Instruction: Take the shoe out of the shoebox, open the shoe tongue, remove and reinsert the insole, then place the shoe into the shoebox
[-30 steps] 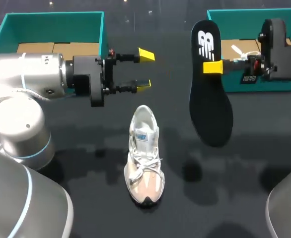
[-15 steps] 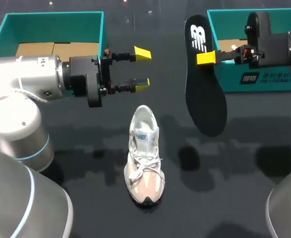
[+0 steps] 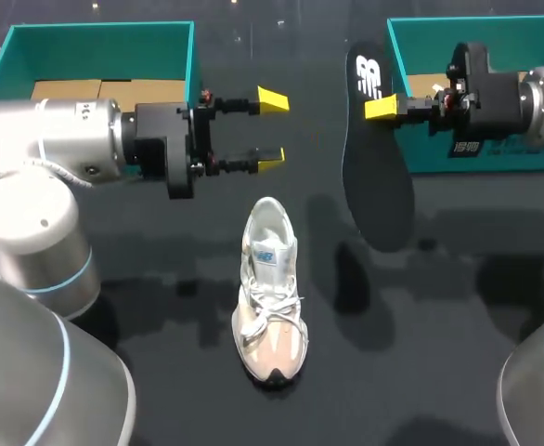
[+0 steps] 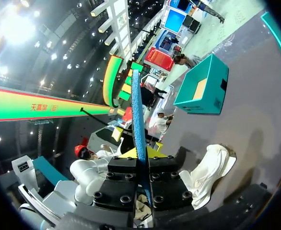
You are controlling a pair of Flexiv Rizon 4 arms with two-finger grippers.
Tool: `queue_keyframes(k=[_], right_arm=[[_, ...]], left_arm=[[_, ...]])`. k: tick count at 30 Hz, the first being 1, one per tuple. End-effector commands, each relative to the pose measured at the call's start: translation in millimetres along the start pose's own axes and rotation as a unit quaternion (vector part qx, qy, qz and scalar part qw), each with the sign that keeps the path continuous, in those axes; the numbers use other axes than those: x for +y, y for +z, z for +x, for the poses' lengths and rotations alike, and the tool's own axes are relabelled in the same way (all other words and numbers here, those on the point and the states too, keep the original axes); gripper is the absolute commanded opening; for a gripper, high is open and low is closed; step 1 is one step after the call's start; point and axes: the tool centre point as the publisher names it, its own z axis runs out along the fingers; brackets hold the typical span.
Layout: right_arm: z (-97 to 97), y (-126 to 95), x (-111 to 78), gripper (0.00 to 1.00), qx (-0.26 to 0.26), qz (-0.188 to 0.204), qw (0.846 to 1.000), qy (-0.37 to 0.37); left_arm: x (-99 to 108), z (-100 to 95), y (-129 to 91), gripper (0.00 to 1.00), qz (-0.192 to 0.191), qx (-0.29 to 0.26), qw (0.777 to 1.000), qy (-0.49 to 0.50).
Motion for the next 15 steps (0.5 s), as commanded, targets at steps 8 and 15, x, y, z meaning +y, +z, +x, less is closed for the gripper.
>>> queue_keyframes(k=[8, 15], right_arm=[[-8.1, 13.7, 11.6, 0.0, -0.014, 0.001, 0.999, 0.039], [-19.6, 28.8, 29.9, 0.0, -0.018, 0.017, 0.995, 0.096]], left_arm=[[-2.1, 4.0, 17.2, 1.0, 0.001, 0.007, 1.0, -0.009], [2.7, 8.5, 29.0, 1.0, -0.031, 0.028, 0.999, -0.005]])
